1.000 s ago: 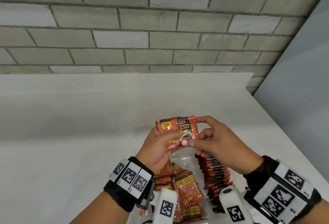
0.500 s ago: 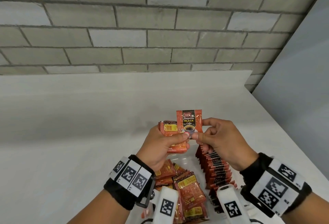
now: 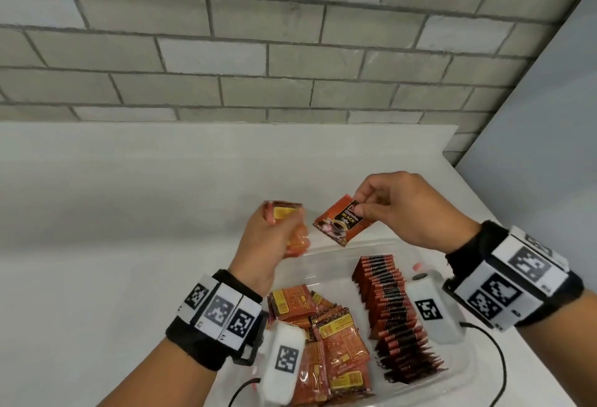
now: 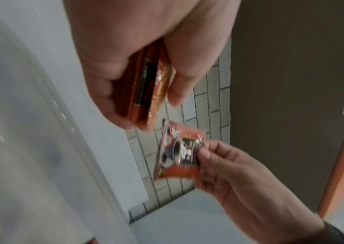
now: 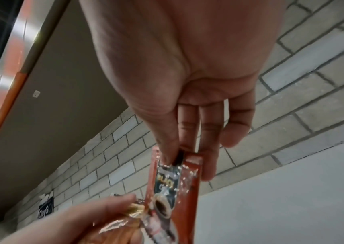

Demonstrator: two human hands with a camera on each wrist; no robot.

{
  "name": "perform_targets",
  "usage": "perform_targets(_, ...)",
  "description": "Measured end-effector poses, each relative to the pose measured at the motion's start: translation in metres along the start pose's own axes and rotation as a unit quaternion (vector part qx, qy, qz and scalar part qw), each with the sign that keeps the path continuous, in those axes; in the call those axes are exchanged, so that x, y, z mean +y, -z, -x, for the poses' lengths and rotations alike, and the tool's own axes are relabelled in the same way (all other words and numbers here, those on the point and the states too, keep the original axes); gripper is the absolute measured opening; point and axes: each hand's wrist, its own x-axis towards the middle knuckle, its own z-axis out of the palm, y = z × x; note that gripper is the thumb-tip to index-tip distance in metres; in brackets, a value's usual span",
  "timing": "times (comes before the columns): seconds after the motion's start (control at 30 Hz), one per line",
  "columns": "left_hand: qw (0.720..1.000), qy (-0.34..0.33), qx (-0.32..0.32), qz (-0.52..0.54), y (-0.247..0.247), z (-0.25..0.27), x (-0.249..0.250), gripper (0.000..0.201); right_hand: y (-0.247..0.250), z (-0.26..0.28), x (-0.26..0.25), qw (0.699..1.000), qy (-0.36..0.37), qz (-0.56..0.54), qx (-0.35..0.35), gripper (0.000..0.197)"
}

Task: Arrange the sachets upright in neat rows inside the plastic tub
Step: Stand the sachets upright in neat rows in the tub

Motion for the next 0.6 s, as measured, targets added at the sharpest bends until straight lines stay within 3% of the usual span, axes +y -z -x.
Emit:
perform_targets(0.07,0.998,0.012,0.046,0.048,0.011,-0.006,0.006,0.018,-0.006,0.002,0.004,0.999,-0.006,0.035,-0.039,0.004)
perform_targets(0.17,0.994,0.037,0.050,0.092,0.024,-0.011,0.010,0.014,-0.026,0.006,0.011,0.987,0.014,0.124,-0.103,0.005)
perform_targets(0.33,0.988,0.062,0.046,0.132,0.035,-0.015,0.003,0.014,-0.055,-0.003,0.014,0.960,0.035,0.238,-0.142,0.011)
perform_targets(0.5,0.985,0.076,0.040,0.147,0.036,-0.015,-0.003,0.013,-0.070,-0.012,0.012,0.914,0.039,0.356,-0.193,0.021)
perform_targets(0.6,0.984,0.078,0.037,0.154,0.038,-0.015,-0.004,0.012,-0.075,-0.012,0.012,0.908,0.027,0.372,-0.190,0.021)
